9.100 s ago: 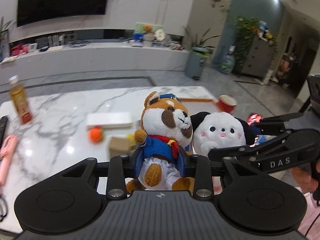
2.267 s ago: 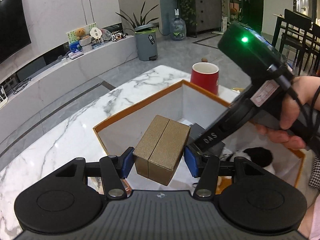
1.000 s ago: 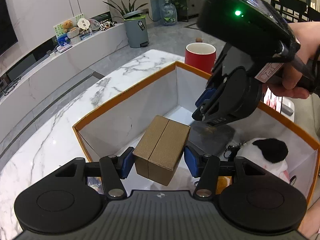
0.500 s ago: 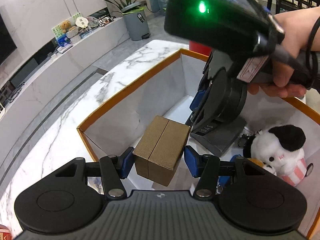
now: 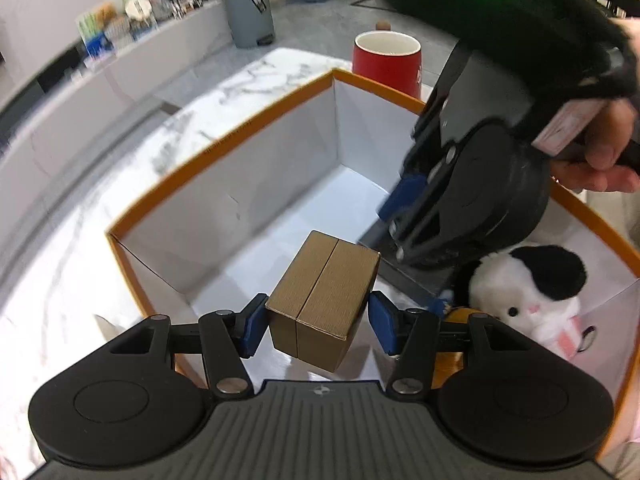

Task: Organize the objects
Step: 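Lower both boxes into the shoebox beside the plush toys and open both grippers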

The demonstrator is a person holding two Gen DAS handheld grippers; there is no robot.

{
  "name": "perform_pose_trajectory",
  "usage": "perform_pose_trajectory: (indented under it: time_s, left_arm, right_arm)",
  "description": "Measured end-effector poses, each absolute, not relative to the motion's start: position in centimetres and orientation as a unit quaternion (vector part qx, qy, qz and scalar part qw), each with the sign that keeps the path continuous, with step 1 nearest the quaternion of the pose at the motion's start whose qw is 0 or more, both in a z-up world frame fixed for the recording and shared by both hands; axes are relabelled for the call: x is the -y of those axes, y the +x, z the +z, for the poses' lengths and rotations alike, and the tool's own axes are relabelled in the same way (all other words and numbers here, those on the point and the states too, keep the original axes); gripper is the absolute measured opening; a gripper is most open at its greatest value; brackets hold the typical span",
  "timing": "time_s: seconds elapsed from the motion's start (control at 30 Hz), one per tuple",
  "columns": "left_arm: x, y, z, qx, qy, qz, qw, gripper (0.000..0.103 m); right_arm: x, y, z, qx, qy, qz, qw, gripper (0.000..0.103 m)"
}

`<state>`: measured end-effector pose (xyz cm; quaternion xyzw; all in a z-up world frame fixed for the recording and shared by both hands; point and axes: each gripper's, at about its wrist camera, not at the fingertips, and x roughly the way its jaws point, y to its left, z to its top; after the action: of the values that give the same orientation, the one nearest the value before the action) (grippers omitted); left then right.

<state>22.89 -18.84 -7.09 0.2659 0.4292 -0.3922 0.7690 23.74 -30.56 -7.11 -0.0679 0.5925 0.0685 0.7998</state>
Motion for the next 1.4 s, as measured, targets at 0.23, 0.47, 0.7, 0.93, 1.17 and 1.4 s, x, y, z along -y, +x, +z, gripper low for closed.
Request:
perform_pose_trajectory:
  time_s: [0.23,0.47,0.7,0.93,1.17,1.4]
  left_arm:
    - [19.6,25.3,-7.3,-0.493,0.237,-0.422,0.723,0.063]
    - [20.3,26.6,-8.4,-0.531,0.232,-0.434,0.690,0.063]
    - [20.4,24.7,-8.2,-0.448,0.315,-0.437,0.713,0.063]
    - [20.4,23.9,-8.6,-0.417,0.346,-0.487,0.686,0.063]
    - [20.4,23.4,-8.9,-0.424,0.346,-0.512,0.662,0.064]
    - [19.4,24.0,-8.5,-0.439,0.332,-0.511,0.661,0.073]
  right_arm:
    - [31.4,22.8,-4.9,-0.553,-0.052,0.050,0.830,0.022]
    - [31.6,22.5,-5.0,-0.553,-0.046,0.069,0.829,0.022]
    - [31.8,22.1,-4.9,-0.542,-0.037,0.057,0.838,0.022]
    - [32.3,22.3,-4.8,-0.546,-0.004,0.048,0.837,0.023]
    - [32.1,22.1,-4.9,-0.552,-0.003,0.053,0.832,0.023]
    - [32.0,22.1,-5.1,-0.550,0.038,0.056,0.832,0.024]
